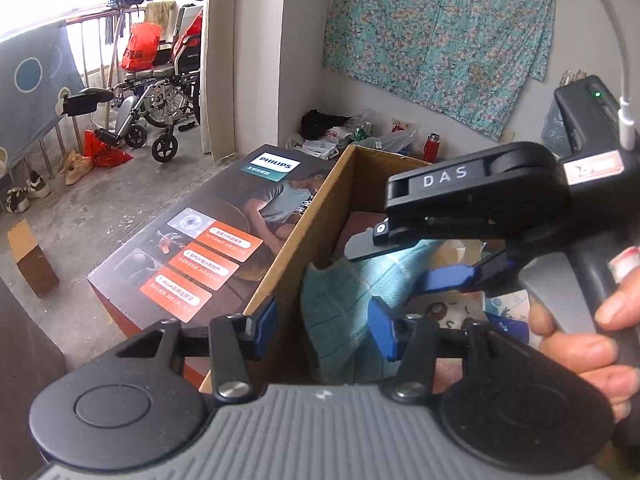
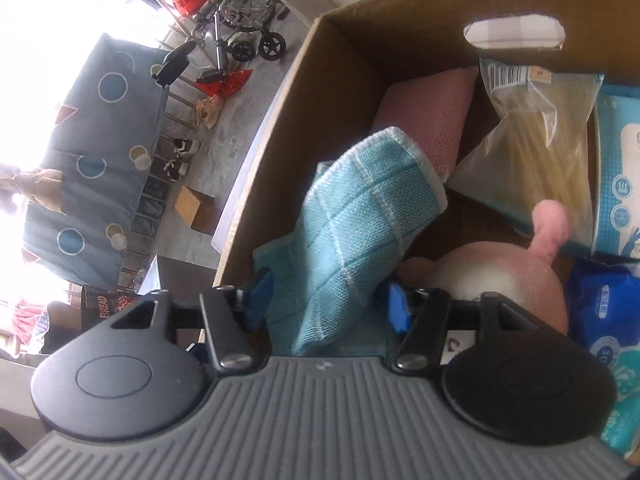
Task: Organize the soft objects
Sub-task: 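Lower the towel into the box and open the right tool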
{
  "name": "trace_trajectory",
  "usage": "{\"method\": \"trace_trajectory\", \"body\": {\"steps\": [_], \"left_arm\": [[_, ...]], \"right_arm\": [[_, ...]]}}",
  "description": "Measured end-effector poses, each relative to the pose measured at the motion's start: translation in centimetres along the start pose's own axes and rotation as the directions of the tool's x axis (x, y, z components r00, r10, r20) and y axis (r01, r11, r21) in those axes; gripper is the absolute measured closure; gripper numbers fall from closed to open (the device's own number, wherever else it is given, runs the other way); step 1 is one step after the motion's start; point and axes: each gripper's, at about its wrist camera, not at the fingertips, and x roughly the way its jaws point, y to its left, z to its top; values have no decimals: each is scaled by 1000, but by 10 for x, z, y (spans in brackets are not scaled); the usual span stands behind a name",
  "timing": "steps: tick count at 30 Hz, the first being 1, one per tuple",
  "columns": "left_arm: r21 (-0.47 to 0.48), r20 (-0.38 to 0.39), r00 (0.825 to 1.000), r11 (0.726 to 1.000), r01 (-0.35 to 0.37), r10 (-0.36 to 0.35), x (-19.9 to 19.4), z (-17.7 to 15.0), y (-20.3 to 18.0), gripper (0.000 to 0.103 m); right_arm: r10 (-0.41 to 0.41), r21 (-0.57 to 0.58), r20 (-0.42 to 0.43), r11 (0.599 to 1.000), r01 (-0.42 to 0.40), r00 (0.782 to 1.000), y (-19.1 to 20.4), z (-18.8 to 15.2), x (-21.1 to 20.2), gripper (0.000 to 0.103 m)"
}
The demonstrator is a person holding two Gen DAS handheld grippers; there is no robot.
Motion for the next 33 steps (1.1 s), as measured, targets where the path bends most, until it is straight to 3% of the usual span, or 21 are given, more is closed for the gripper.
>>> {"method": "trace_trajectory", "body": {"steps": [4,6,9,12,14,18,22,27,33], "left_arm": [[6,17,1000,1000,10,-11,-3,-2,0,51],[11,15,1000,1000,15,-15,-3,-3,0,51],[8,0,1000,1000,17,-17,2,-7,0,50],[-1,-28,999,1000,16,-16,6,-12,1,50],[-5,-37,999,1000,17,-17,7,-14,1,50],[-6,-24,999,999,36,-36,0,-17,-3,42],[16,18,998,998,64,-65,-16,-18,-12,32],[58,88,988,991,122,-127,-47,-20,-33,16],[154,115,960,959,238,-256,-77,-31,-76,12]], "right_arm": [[-32,-54,113,998,39,993,7,8,-30,41],[-23,-29,134,999,28,991,3,16,-31,55],[21,39,76,999,-24,997,-9,22,-16,62],[37,99,-24,994,-35,999,-20,17,15,63],[57,126,-76,991,-47,996,-24,16,31,72],[104,142,-95,986,-90,990,-22,16,26,67],[183,116,-44,977,-177,982,-25,10,-19,54],[234,52,60,970,-238,970,-52,-15,-113,37],[164,-4,269,986,-169,949,-116,-76,-254,30]]}}
